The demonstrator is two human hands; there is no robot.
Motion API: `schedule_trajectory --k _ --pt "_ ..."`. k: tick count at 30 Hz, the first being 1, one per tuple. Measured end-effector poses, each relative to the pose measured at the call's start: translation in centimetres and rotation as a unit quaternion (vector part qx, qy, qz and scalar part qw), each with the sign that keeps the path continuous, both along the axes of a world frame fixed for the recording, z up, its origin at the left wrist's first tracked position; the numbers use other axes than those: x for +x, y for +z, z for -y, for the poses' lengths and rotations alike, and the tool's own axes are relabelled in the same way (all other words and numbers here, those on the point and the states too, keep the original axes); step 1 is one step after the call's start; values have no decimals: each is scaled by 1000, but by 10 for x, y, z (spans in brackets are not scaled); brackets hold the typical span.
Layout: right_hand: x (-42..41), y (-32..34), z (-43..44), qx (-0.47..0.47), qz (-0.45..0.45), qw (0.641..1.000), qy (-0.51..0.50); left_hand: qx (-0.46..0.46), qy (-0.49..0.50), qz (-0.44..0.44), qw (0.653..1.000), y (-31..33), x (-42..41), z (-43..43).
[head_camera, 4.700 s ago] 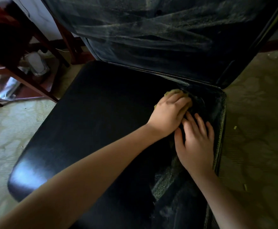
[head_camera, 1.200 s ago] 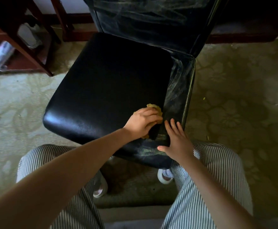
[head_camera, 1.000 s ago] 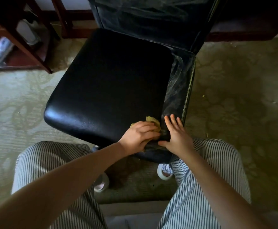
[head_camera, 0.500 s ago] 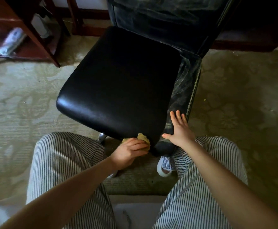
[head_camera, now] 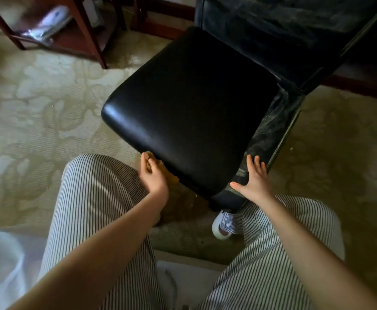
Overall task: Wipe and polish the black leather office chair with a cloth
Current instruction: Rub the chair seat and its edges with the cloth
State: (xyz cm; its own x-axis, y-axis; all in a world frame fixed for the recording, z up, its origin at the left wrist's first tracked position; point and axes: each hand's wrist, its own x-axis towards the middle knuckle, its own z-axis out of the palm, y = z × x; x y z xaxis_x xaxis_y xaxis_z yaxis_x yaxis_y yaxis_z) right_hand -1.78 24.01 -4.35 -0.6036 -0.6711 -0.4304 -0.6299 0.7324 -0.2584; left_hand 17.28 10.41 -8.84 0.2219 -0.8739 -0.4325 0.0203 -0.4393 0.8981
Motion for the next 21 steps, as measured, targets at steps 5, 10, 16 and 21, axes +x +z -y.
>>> schedule_trajectory --k 5,10,16,21 --pt "12 -2 2 -12 8 1000 -10 -7 61 -9 998 -1 -29 -26" --pt "25 -7 4 -35 29 998 -33 10 11 15 1000 4 -40 -66" --pt "31 -10 7 -43 24 998 -47 8 -61 56 997 7 -47 -121" --pt "30 -11 6 -53 25 997 -42 11 -148 32 988 8 -38 -149"
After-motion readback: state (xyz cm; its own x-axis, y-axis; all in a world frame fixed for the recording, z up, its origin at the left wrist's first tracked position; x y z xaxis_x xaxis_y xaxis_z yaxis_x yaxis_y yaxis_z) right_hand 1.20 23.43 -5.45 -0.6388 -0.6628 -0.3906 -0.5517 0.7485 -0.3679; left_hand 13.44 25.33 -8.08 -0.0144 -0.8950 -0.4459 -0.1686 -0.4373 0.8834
